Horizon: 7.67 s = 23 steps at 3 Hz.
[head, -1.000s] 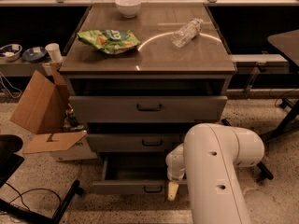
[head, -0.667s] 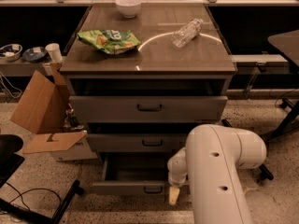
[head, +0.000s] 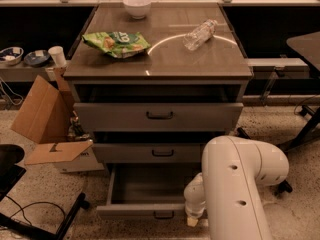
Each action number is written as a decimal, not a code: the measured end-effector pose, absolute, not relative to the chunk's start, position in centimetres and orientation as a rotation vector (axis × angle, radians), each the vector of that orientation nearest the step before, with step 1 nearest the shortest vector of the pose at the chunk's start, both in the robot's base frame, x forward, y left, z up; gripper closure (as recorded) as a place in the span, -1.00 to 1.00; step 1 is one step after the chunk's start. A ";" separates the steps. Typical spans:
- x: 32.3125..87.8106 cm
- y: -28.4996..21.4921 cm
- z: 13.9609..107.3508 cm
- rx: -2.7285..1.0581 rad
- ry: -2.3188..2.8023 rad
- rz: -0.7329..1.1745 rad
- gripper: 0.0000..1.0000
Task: Open bottom drawer
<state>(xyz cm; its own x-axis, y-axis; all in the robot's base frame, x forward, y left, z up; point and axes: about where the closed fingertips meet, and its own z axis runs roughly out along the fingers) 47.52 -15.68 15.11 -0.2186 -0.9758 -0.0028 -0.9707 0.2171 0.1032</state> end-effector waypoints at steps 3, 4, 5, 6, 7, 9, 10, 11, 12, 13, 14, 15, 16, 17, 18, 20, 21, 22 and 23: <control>43.7 -17.6 15.3 1.884 -2.374 -0.097 1.00; 42.8 -17.7 15.2 1.866 -2.377 -0.099 1.00; 42.9 -17.5 15.2 1.866 -2.377 -0.099 1.00; 41.7 -17.6 15.1 1.839 -2.391 -0.101 1.00; 41.8 -17.4 15.1 1.839 -2.391 -0.101 1.00; 40.5 -16.9 15.8 1.814 -2.467 -0.130 1.00; 39.8 -17.0 15.8 1.793 -2.483 -0.130 0.96; 39.8 -17.0 15.8 1.793 -2.483 -0.130 0.49; 39.8 -17.0 15.8 1.793 -2.483 -0.130 -0.11; 39.8 -17.0 15.8 1.793 -2.483 -0.130 -0.57; 39.8 -17.0 15.7 1.793 -2.482 -0.130 -0.99; 39.2 -17.2 15.7 1.776 -2.477 -0.134 -0.95; 35.2 -18.6 15.3 1.666 -2.441 -0.159 -0.51; 34.1 -19.0 15.6 1.635 -2.428 -0.159 0.00; 33.6 -19.2 16.2 1.614 -2.420 -0.153 0.58; 33.6 -19.2 16.3 1.617 -2.417 -0.150 -1.00; 33.7 -19.2 16.5 1.618 -2.415 -0.147 -1.00; 34.7 -19.6 21.0 1.634 -2.380 -0.095 -1.00; 33.7 -19.6 27.6 1.643 -2.315 -0.060 -1.00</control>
Offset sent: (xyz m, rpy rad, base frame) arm -0.3178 -0.1372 0.0403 -0.3458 0.1567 -0.0537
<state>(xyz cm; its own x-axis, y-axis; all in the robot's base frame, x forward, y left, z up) 33.66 -19.61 27.57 -0.3003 -0.9284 0.2187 -0.9159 0.3447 0.2056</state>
